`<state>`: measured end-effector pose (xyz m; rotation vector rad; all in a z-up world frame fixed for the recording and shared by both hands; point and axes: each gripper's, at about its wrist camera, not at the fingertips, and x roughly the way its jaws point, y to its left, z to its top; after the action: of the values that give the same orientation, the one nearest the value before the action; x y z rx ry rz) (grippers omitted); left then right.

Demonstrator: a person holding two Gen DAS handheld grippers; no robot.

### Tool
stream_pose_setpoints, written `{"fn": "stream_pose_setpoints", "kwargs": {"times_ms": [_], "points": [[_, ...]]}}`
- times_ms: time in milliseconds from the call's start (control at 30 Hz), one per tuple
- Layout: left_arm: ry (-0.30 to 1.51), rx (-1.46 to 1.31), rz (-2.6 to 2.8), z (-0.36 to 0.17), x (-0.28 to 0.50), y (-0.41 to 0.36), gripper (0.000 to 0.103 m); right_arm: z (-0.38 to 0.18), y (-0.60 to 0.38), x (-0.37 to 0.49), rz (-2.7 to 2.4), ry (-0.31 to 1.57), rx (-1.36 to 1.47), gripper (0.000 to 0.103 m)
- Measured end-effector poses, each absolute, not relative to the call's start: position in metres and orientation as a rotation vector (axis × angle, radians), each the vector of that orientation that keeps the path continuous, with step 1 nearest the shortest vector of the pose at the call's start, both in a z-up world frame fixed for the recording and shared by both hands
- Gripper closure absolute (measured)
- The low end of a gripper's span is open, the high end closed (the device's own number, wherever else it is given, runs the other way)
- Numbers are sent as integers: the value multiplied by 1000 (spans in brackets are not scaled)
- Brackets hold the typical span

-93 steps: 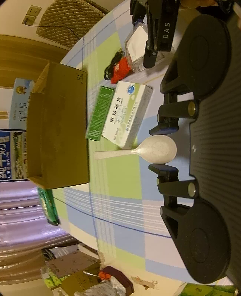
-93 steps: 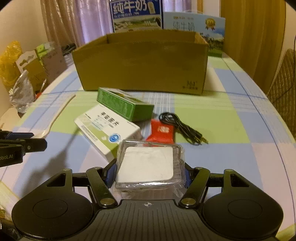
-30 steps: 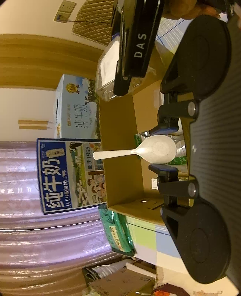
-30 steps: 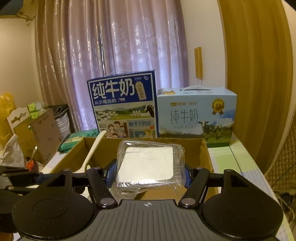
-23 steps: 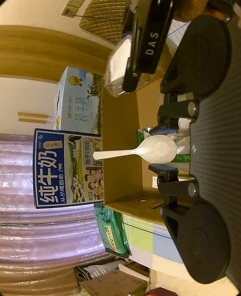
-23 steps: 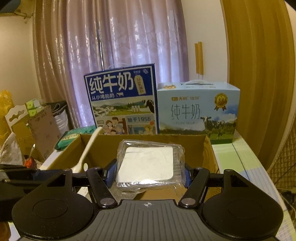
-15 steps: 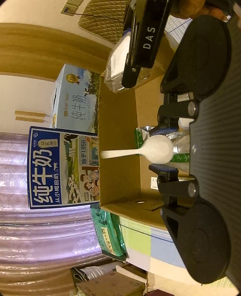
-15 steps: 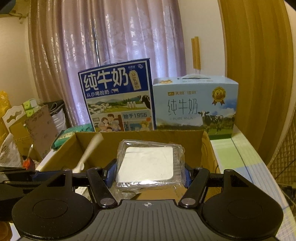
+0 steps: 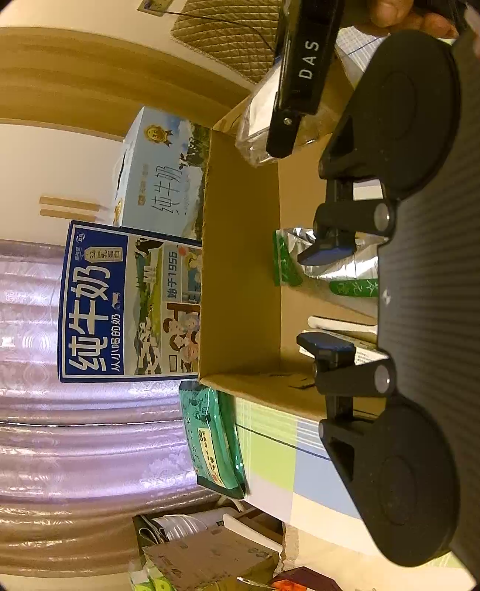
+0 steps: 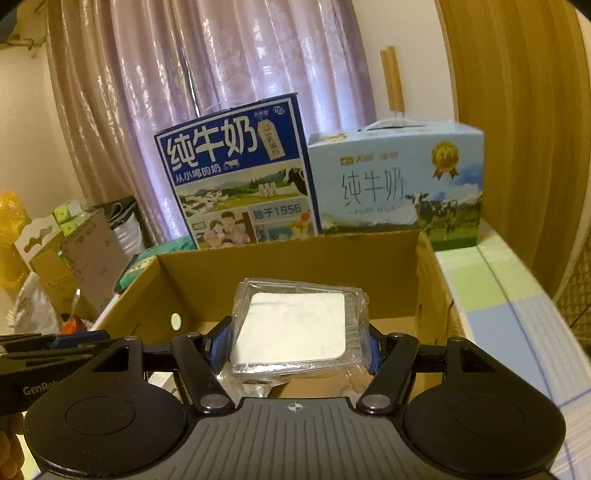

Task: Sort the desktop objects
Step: 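Open both grippers to drop the spoon and clear bag into the box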

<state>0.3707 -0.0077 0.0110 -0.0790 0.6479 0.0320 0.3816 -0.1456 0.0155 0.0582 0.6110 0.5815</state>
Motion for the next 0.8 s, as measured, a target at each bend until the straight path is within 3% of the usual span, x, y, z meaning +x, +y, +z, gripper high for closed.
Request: {"fn": "stream_pose_setpoints", "kwargs": {"times_ms": [33,100,800], "points": [[650,-75,33,10,371,-7,69,15,-145,381,575,607,57,26],[655,-70,35,9,369,-7,69,15,-147,379,563,587,61,23],[657,-27,-1,9,359,-15,64,21,-169,381,485,546,119,18]]}}
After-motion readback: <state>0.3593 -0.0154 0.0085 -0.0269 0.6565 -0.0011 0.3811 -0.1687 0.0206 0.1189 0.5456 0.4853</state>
